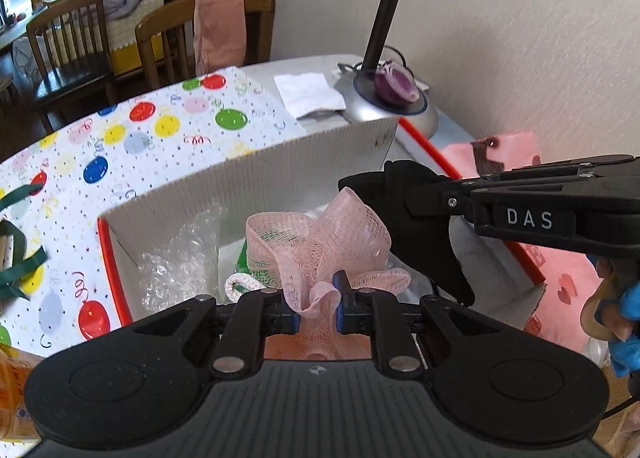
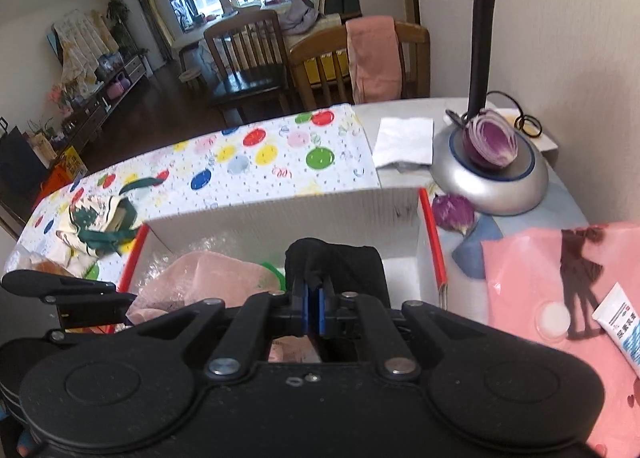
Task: Organize soft objects
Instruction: 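Carry the pink puff and black mask with both grippers into the red box, then open the left gripper inside the box while the right gripper releases the mask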
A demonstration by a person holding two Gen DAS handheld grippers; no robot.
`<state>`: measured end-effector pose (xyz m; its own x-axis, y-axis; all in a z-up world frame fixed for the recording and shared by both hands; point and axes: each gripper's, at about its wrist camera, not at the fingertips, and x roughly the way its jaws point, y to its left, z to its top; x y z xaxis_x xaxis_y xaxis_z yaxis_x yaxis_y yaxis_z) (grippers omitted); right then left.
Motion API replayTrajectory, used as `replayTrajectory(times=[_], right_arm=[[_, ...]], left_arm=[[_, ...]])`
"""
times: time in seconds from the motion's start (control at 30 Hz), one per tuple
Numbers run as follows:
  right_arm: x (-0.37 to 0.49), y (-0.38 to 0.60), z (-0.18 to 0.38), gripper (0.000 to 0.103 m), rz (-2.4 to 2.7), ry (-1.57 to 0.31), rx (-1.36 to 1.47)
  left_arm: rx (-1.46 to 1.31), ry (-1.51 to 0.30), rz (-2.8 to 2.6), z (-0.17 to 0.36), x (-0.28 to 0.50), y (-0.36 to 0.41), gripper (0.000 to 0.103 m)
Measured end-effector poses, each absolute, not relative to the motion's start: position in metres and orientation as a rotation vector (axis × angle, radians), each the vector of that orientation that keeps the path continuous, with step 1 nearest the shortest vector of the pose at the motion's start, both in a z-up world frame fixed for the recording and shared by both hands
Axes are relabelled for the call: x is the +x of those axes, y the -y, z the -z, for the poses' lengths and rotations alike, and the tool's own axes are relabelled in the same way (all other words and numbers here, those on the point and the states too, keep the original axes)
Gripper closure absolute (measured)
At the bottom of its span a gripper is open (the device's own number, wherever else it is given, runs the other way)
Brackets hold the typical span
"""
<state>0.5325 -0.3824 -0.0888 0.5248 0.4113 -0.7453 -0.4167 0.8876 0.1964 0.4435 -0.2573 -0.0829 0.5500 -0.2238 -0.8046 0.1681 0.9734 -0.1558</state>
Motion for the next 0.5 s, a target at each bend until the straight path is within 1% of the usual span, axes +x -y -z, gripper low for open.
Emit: replayTrajectory(times=[0.2, 0.3, 0.37, 0.5], right_arm=[[0.529, 0.380, 0.096, 0.097, -0.511, -0.916, -0.017], [0.529, 0.375, 0.098, 0.093, -0.511, -0.922, -0.036], [0.528, 0.372, 0.099, 0.087, -0.510, -0.926, -0.045], [0.525, 0.370, 0.099, 0.081, -0.516, -0.935, -0.047]], left_arm=[[-0.065, -0.999, 0.230, 0.093, 0.444, 0.258, 0.088], [-0.072, -1.005, 0.228, 0.096, 0.443, 0.258, 0.088], [-0.080, -1.015, 0.231, 0.097, 0.443, 0.257, 0.088], [-0.095, -1.021, 0.231, 0.098, 0.440, 0.255, 0.079]])
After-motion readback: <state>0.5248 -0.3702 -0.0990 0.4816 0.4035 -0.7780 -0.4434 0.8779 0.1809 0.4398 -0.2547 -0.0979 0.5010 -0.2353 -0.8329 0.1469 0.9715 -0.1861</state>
